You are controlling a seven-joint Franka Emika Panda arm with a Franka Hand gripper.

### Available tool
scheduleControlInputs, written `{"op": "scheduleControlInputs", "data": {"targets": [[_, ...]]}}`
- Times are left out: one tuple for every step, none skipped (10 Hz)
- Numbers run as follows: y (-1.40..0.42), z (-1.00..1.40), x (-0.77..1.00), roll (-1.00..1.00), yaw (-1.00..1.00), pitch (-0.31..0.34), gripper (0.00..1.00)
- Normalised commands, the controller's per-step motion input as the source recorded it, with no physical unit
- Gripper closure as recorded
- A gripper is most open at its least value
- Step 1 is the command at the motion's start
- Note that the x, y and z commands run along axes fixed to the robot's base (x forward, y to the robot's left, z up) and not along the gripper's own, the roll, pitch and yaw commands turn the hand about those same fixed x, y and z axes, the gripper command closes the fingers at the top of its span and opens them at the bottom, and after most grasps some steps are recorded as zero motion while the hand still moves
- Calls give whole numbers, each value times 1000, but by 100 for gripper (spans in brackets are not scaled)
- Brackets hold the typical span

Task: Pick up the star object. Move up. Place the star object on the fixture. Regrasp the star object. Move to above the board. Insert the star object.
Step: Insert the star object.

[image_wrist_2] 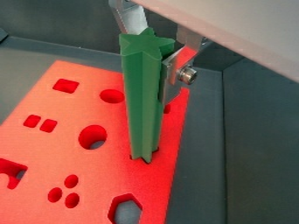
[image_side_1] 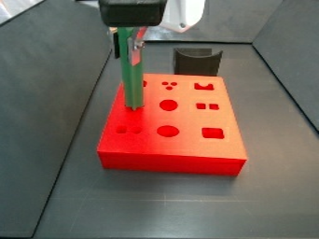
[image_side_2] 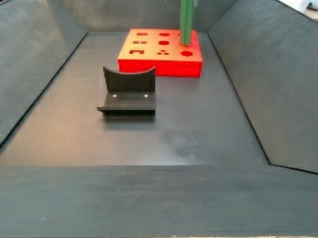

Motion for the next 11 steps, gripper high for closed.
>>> {"op": "scheduleControlInputs", "data": {"targets": [[0, -163, 0, 34, -17, -150, 100], [0, -106, 0, 26, -20, -147, 100], [0, -177, 0, 54, 0, -139, 100], [-86, -560, 0, 170, -14, -144, 100], [-120, -854, -74, 243, 0, -93, 100], [-106, -923, -129, 214, 0, -80, 100], [-60, -1000, -34, 181, 0, 0, 100], [-197, -960, 0, 181, 0, 0, 100], [0, -1000, -57, 69, 0, -21, 100], [0, -1000, 0, 23, 0, -27, 100], [0, -1000, -143, -26, -226, -110, 100]]}}
